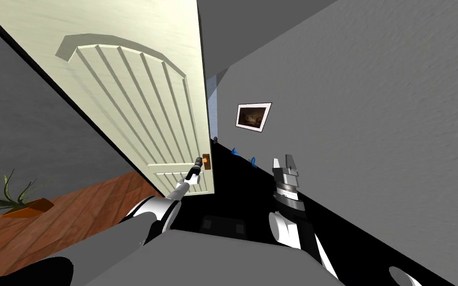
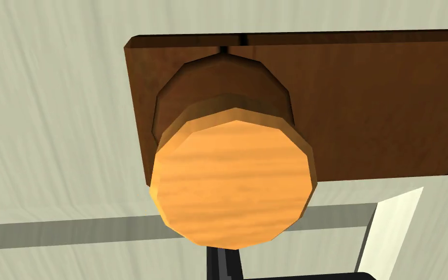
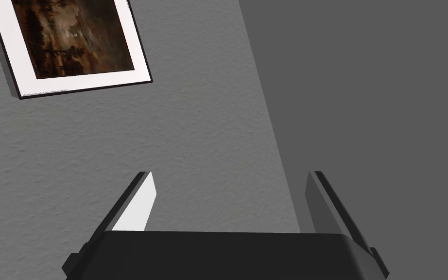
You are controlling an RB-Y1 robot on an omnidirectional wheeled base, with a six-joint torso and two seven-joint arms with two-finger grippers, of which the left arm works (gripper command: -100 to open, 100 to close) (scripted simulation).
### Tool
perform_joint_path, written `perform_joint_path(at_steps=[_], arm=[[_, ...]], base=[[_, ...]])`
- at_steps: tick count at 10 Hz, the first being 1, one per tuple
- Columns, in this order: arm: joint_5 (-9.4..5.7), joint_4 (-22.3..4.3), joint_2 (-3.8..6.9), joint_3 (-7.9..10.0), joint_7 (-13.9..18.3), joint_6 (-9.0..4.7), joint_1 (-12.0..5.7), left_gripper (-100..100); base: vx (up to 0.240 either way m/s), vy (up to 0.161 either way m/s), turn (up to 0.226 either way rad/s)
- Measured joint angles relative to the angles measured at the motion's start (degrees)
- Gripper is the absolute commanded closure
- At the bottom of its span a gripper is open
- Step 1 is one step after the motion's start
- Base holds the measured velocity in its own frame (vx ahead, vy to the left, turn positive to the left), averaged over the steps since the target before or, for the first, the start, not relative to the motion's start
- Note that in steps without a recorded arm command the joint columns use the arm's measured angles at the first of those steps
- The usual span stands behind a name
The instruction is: Push the door open
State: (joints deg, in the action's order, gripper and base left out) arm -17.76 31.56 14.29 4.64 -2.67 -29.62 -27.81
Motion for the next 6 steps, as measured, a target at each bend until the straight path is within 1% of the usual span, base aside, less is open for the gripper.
perform_joint_path(at_steps=[1, 2, 3, 4, 5, 6], arm=[[0.22, -0.6, -1.06, -0.42, -0.4, -0.45, -0.36, -100], [0.49, -0.7, -2.28, -0.6, -1.2, -0.5, -0.81, -100], [0.73, -1.1, -3.39, -0.84, -2.0, -0.58, -1.31, -100], [0.82, -0.3, -3.76, -0.94, -2.4, -0.2, -1.02, -100], [1.08, 0.7, -5.24, -1.13, -3.3, 0.47, -1.14, -100], [1.41, -1.5, -6.47, -1.67, -3.9, -0.24, -2.67, -100]], base=[[-0.115, 0.007, 0.167], [-0.12, 0.007, 0.155], [-0.083, 0.003, 0.043], [-0.109, 0.02, 0.213], [-0.117, 0.01, 0.249], [-0.073, 0.005, 0.068]])
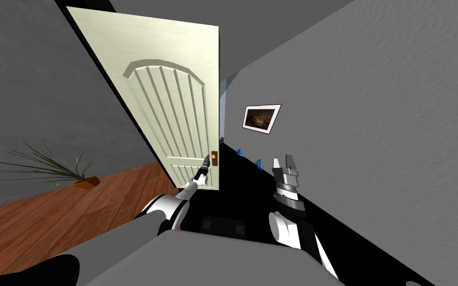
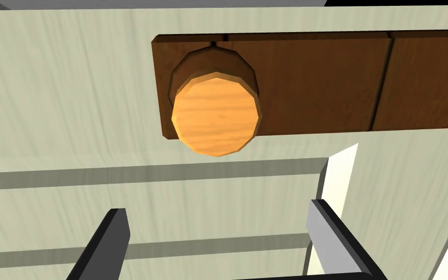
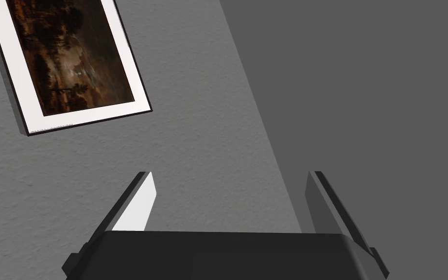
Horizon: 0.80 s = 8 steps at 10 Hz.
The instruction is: Push the door open
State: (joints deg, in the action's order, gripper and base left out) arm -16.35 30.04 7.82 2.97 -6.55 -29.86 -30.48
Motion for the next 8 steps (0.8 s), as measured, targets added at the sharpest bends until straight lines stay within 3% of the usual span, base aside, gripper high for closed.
perform_joint_path(at_steps=[2, 3, 4, 5, 6, 7, 8], arm=[[0.34, 5.7, -1.82, -0.16, -1.6, 2.3, 2.7, -100], [0.46, 4.5, -2.29, -0.34, -1.9, 1.97, 2.1, -100], [0.84, 3.5, -4.25, -0.71, -2.8, 0.93, 1.68, -100], [1.14, 2.4, -5.21, -1.31, -3.1, 0.36, 0.7, -100], [1.37, 2.8, -6.88, -1.4, -4.1, 0.45, 0.69, -100], [1.82, 7.9, -8.89, -1.73, -5.8, 2.54, 3.14, -100], [1.91, 6.2, -9.32, -1.96, -6.1, 2.2, 1.7, -100]], base=[[-0.049, 0.01, 0.096], [-0.082, 0.023, 0.202], [-0.116, 0.021, 0.251], [-0.106, -0.004, 0.197], [-0.101, 0.007, 0.234], [-0.084, 0.011, 0.054], [-0.036, 0.005, -0.044]])
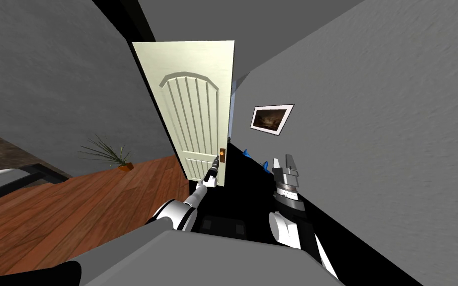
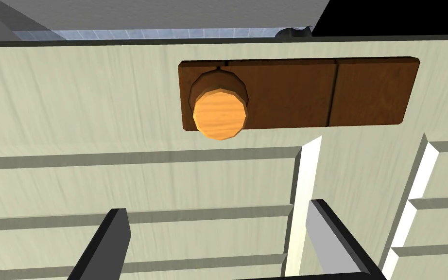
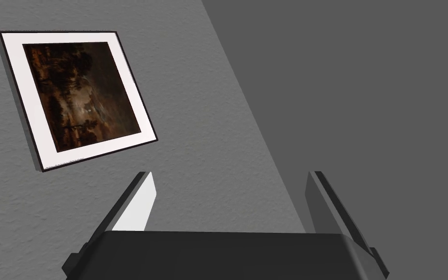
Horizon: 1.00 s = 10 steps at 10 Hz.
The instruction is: Push the door open
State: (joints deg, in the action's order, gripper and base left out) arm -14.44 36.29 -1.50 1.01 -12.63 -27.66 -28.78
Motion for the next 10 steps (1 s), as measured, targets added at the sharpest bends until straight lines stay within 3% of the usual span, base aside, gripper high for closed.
perform_joint_path(at_steps=[2, 4, 6, 8, 9, 10], arm=[[0.0, -1.7, 0.07, -0.14, 0.4, -0.92, -0.83, -100], [0.02, -0.3, 1.93, -0.07, 0.2, -0.56, 0.14, -100], [-0.14, -1.9, 3.04, 0.2, 0.4, -1.22, -0.81, -100], [-0.2, -1.6, 2.16, 0.39, 0.3, -1.6, -0.43, -100], [-0.2, -1.6, 2.08, 0.4, 0.2, -1.6, -0.43, 100], [-0.2, -1.5, 2.14, 0.39, 0.3, -1.65, -0.54, 100]], base=[[0.037, 0.009, -0.02], [0.247, -0.031, -0.029], [0.245, -0.01, -0.032], [0.195, -0.011, -0.016], [-0.015, -0.001, 0.008], [-0.04, 0.004, 0.0]])
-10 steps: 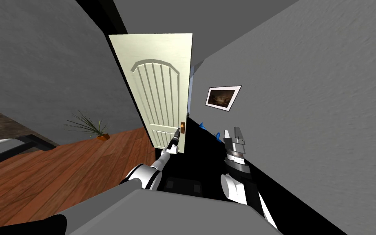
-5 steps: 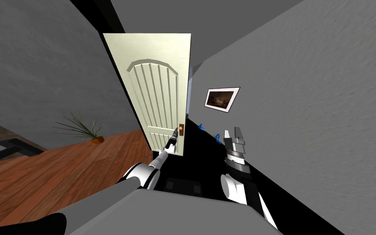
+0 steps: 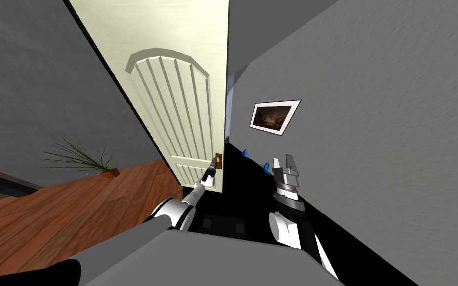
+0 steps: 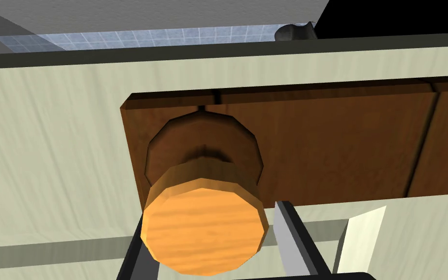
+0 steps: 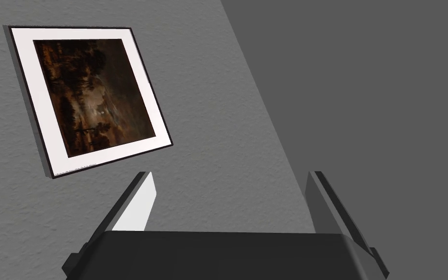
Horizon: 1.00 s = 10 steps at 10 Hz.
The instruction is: Push the door open
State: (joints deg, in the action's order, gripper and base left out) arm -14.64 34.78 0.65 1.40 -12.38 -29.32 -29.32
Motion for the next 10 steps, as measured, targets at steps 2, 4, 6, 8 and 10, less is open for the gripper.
perform_joint_path(at_steps=[2, 4, 6, 8, 10], arm=[[-0.01, 0.0, 0.14, 0.06, 0.0, -0.01, 0.0, 100], [0.0, -0.3, 0.07, 0.03, 0.0, 0.15, 0.31, 100], [-0.17, -1.9, 0.5, 0.22, 0.1, -0.52, -0.01, 100], [-0.47, 1.1, 0.88, 1.06, -0.7, 1.28, 1.81, 100], [-0.82, 1.2, 1.45, 1.83, -0.9, 1.41, 1.49, 100]], base=[[-0.037, 0.003, 0.002], [-0.012, 0.0, 0.003], [0.106, -0.077, 0.036], [0.154, -0.097, 0.044], [0.148, -0.083, 0.025]])
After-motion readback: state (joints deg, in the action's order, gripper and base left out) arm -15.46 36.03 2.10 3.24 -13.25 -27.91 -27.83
